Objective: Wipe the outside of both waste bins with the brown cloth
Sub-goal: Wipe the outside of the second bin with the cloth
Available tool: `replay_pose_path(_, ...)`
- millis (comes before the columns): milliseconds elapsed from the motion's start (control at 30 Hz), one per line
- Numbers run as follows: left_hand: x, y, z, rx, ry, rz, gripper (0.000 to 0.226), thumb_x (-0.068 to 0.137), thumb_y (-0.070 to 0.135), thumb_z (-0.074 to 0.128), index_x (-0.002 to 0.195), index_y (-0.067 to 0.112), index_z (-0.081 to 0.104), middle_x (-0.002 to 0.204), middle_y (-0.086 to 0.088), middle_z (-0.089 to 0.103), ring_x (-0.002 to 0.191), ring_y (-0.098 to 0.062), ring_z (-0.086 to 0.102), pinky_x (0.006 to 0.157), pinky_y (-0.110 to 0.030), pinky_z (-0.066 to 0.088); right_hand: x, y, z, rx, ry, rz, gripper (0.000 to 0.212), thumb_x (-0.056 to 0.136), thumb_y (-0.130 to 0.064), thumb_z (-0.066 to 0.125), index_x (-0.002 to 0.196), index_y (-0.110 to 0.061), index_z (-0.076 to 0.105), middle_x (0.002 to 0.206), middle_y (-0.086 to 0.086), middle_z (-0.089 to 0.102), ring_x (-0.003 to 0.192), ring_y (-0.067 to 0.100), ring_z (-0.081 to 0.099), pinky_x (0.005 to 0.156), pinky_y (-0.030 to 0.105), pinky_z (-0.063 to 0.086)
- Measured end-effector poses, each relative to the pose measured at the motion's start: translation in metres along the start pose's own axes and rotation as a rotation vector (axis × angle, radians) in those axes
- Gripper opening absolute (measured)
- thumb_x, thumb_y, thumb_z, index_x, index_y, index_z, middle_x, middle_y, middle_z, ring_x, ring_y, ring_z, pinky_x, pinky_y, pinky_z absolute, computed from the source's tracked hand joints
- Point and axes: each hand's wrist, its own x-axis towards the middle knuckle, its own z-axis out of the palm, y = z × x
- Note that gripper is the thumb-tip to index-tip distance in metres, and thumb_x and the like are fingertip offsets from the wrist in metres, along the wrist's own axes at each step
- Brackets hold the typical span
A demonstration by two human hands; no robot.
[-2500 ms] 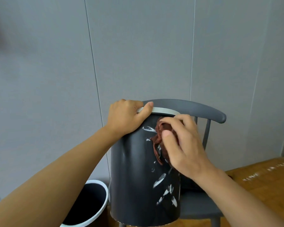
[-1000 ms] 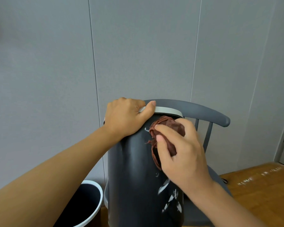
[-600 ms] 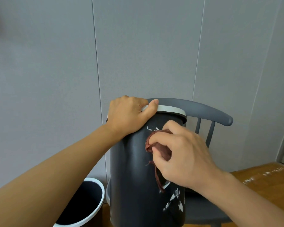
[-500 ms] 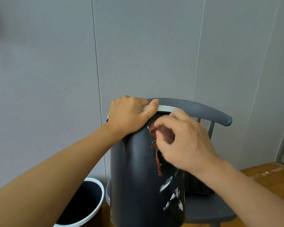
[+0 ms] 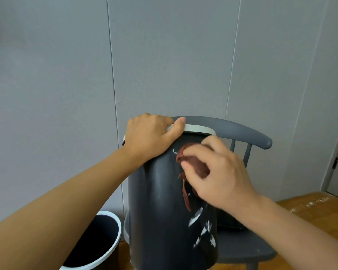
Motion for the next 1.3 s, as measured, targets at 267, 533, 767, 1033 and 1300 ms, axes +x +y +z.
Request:
replay_pose_path(267,0.001,0.002,0.001,0.004,0.002,0.007,0.067,0.089,0.069,0.025,0.054,0.012,0.037,0.043,-0.003,0.033,0.046,-0.02,0.037,0.048,-0.03,0.025,0.018,0.008,0.002,0.035,0.097,0.091,0.019,0.087,-0.036,0.077,0.106,-0.039,0.075,0.098,-0.011,0.057,0.082,0.016,0.064,0.07,0.038,0.058)
replay_pose_path(533,0.003,0.0,-0.002,-0.01,-0.028,-0.051,0.065,0.094,0.064,0.036,0.054,0.012,0.032,0.044,-0.003,0.032,0.047,-0.018,0.036,0.05,-0.032,0.023,-0.006,-0.001,-0.004,0.016,-0.11,-0.093,0.017,0.087,-0.039,0.069,0.103,-0.04,0.074,0.094,-0.01,0.054,0.072,0.014,0.058,0.059,0.034,0.054)
replay_pose_path(767,0.004,0.002,0.0,-0.017,-0.057,-0.021,0.066,0.093,0.065,0.03,0.057,0.013,0.045,0.045,-0.001,0.042,0.051,-0.022,0.045,0.052,-0.034,0.035,0.024,-0.009,-0.001,-0.078,-0.076,-0.11,0.016,0.09,-0.039,0.068,0.104,-0.037,0.075,0.094,-0.005,0.054,0.077,0.022,0.062,0.062,0.033,0.051)
replay_pose_path(1033,0.005,0.007,-0.001,-0.017,-0.048,0.017,0.066,0.101,0.059,0.036,0.056,0.012,0.046,0.044,0.0,0.04,0.048,-0.017,0.042,0.05,-0.031,0.029,0.026,-0.001,-0.001,-0.045,-0.023,-0.04,0.018,0.089,-0.045,0.065,0.104,-0.042,0.075,0.095,-0.009,0.058,0.078,0.019,0.064,0.064,0.035,0.055)
replay_pose_path(1300,0.0,-0.001,-0.004,-0.036,-0.041,-0.024,0.065,0.101,0.057,0.04,0.053,0.015,0.029,0.043,-0.001,0.033,0.047,-0.019,0.036,0.053,-0.032,0.026,-0.008,-0.01,-0.008,0.009,-0.293,-0.188,0.015,0.085,-0.041,0.064,0.097,-0.041,0.073,0.088,-0.012,0.052,0.069,0.012,0.056,0.056,0.035,0.053)
